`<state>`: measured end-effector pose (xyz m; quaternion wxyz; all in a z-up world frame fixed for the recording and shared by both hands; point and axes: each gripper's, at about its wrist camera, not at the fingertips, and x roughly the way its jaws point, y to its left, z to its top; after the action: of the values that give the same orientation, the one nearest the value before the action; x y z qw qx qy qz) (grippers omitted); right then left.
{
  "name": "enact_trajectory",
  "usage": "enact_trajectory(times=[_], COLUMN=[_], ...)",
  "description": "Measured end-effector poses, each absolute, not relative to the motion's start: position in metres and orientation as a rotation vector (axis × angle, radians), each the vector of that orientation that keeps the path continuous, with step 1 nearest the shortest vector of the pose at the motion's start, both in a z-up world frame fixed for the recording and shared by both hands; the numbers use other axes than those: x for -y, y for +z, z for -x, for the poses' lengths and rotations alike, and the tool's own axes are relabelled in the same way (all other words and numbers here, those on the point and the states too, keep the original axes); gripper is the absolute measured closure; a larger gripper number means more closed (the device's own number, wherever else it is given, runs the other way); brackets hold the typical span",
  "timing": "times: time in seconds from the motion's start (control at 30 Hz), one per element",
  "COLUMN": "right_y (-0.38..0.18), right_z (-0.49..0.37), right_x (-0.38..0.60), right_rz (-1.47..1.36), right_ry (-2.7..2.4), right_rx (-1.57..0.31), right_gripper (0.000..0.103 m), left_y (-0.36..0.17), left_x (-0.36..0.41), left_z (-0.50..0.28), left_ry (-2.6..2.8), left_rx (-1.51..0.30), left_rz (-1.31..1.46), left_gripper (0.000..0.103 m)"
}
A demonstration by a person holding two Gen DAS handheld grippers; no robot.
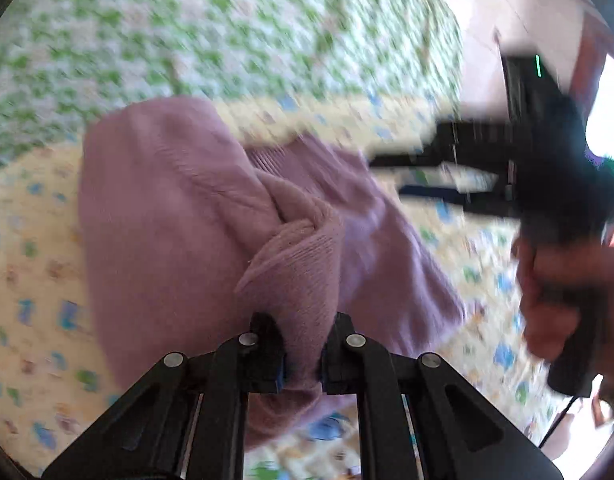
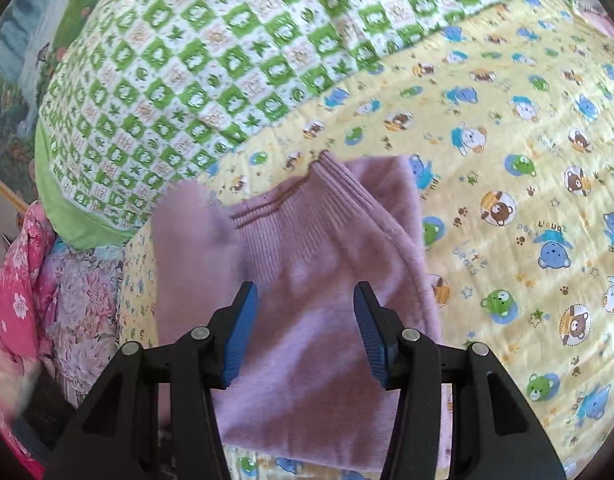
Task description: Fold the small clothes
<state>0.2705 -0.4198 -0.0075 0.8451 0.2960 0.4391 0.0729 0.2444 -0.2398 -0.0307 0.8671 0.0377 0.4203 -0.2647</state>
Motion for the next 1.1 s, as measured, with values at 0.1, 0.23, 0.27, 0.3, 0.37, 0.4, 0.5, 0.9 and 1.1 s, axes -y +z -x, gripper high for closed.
enact_trajectory(times=[0.1, 0.23, 0.27, 0.3, 0.37, 0.4, 0.5, 0.9, 1.1], right_y=[-0.016, -0.03, -0.033, -0.035, -0.039, -0.041, -0.046, -0.075, -0.076], right_z=[-0.279, -0.294, -0.297, -0.301, -0.31, -0.314, -0.328, -0.362, -0.364], right_x=[0.416, 0.399, 0.394, 0.39, 0.38, 0.377, 0.367, 0.337, 0.336], right_rz=[-0.62, -0.616, -0.613, -0.61, -0.61, -0.61, -0.597, -0.565, -0.618], right_ry=[0.19, 0.261, 0.273, 0.285, 0.323, 0.341, 0.384, 0.502, 0.53], right_rx=[-0.955, -0.989, -0.996, -1.003, -1.012, -1.014, -1.024, -1.11, -1.1], right_gripper=[0.051, 0.051, 0.051, 0.051, 0.049, 0.047, 0.044, 0.038, 0.073], left_y=[-0.056, -0.052, -0.049, -0.046, -0.038, -0.032, -0.022, -0.067, -0.08], left_x=[0.246, 0.231, 0.226, 0.219, 0.209, 0.198, 0.173, 0.084, 0.099], left_z=[-0.249, -0.251, -0.25, -0.248, -0.244, -0.243, -0.244, -0.327, -0.343], left_ry=[-0.56, -0.634, -0.66, -0.673, -0.684, -0.686, -0.629, -0.396, -0.435], left_rx=[-0.956, -0.997, -1.005, -1.008, -1.003, -1.002, -0.988, -1.154, -1.185], left_rz=[-0.091, -0.024, -0.001, 0.012, 0.034, 0.065, 0.127, 0.545, 0.545], left_gripper=[0.088, 0.065, 0.053, 0.05, 0.05, 0.049, 0.041, 0.025, 0.023])
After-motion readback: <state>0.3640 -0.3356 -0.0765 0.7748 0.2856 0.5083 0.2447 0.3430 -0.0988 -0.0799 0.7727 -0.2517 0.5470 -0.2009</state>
